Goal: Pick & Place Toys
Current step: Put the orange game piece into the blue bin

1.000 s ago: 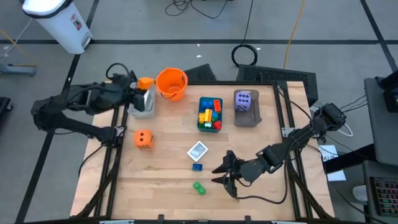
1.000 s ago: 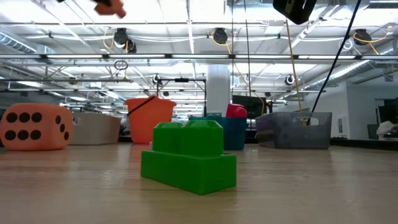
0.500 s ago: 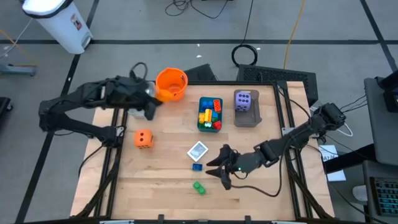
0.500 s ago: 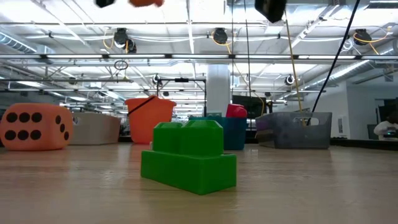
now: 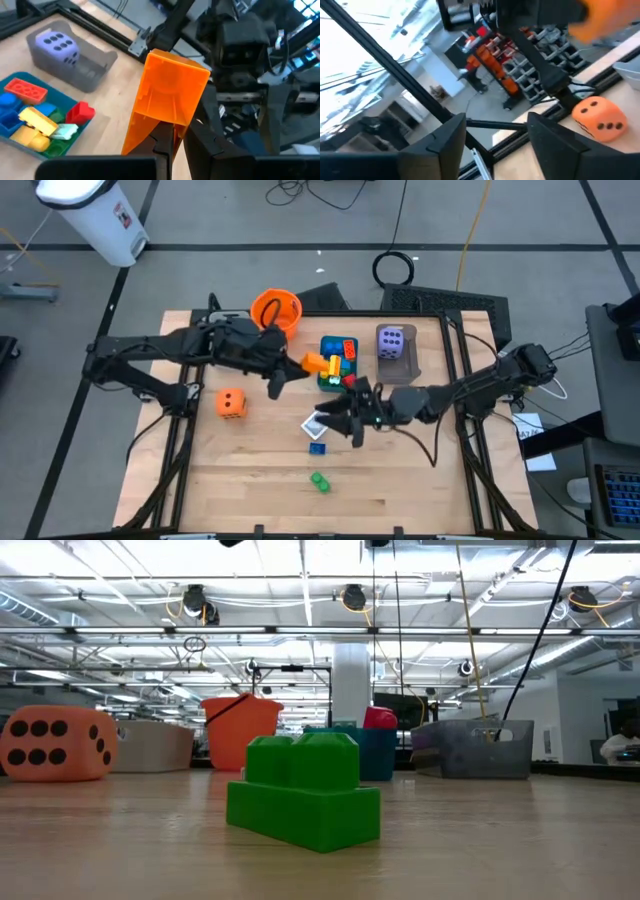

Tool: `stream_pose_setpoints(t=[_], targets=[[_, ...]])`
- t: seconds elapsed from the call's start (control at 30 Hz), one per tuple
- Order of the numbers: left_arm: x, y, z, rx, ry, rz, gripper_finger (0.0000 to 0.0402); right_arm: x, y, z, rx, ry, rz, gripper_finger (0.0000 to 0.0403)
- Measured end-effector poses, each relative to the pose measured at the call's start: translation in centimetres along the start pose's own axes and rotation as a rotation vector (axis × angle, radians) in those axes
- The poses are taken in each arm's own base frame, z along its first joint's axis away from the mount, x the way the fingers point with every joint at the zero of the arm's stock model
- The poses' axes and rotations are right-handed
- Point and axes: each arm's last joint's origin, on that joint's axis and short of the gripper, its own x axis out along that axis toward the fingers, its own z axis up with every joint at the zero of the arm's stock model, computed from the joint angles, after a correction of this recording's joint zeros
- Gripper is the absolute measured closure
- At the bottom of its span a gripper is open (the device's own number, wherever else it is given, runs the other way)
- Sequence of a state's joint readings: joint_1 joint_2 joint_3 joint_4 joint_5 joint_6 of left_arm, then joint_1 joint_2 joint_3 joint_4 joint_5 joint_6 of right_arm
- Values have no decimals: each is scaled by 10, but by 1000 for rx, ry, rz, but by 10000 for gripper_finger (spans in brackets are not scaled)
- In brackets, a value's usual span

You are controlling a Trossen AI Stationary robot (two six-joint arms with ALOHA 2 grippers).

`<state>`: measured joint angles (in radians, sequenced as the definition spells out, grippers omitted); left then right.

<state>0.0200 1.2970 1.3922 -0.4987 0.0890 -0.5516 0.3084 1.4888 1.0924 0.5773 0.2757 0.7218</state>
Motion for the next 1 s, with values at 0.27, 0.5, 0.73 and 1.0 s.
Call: stream_pose_setpoints(t=[0.27,0.5,0.73,1.0], targets=[[12,0,-1,-5,0,-6,364,-13,14,56,63,-218,327,134],[12,-1,0,-21,-13,-15,364,-42,18,97,-228,-345,222,113],[11,-8,9,-13,-86,-112,364,-52,7,96,-402,-235,-56,121],[24,-10,11,-19,-89,-181,364,-39,-5,87,-400,-199,-95,117]])
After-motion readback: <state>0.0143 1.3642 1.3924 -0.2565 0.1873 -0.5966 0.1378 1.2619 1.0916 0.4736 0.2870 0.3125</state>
